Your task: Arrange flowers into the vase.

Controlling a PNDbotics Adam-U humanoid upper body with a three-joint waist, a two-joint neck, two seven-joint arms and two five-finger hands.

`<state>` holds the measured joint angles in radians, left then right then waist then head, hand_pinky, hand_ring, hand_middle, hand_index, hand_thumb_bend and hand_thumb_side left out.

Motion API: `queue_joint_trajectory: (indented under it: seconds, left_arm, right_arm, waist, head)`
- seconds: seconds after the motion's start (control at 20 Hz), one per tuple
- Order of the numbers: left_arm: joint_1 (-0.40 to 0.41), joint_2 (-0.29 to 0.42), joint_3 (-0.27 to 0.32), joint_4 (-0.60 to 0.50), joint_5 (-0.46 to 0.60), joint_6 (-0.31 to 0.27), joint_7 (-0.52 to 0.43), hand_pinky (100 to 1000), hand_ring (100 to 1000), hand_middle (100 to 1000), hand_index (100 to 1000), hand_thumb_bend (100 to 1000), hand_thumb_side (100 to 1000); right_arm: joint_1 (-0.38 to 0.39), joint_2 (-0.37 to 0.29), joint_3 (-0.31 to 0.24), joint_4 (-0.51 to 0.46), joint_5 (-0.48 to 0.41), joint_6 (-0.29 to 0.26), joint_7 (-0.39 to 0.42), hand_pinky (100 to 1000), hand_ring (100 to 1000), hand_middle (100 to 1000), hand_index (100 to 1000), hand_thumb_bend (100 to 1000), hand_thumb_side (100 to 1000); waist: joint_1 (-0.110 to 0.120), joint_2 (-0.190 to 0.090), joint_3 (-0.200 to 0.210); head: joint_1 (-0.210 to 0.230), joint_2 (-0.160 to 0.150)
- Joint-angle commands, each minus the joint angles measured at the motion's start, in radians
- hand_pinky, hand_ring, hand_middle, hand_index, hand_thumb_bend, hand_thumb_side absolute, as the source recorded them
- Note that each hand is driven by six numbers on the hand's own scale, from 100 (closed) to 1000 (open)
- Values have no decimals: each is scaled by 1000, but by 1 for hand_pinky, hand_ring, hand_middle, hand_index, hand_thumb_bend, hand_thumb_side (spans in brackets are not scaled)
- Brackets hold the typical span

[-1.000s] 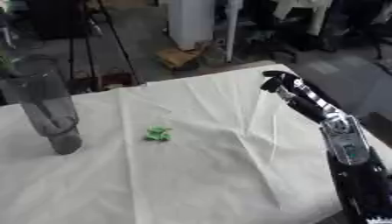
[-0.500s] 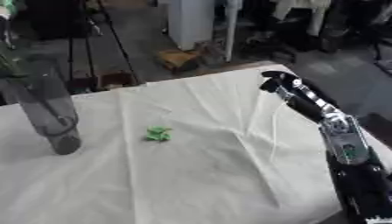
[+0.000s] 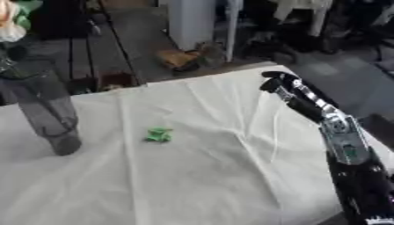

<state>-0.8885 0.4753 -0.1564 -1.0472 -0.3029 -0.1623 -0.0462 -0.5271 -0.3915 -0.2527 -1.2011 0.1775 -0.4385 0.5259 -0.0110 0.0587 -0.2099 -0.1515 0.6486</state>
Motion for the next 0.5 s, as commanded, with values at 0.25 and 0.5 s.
queue_joint_trajectory:
  seconds: [0.25,0.5]
  left_arm:
    - [-4,27,3,30,-81,12,-73,821,851,798,769,807,949]
    - [11,39,14,3,-158,23,-59,833,860,809,790,855,955]
  right_arm:
    - [-13,-22,-8,-9,-11,-2,0,827,785,669,909,100,843]
    - [-13,-23,-9,-7,-11,-3,-1,827,786,669,909,100,844]
  waist:
    - [-5,-11,4]
    - [-6,-10,8]
  head:
    - [-6,-2]
    - [-9,1]
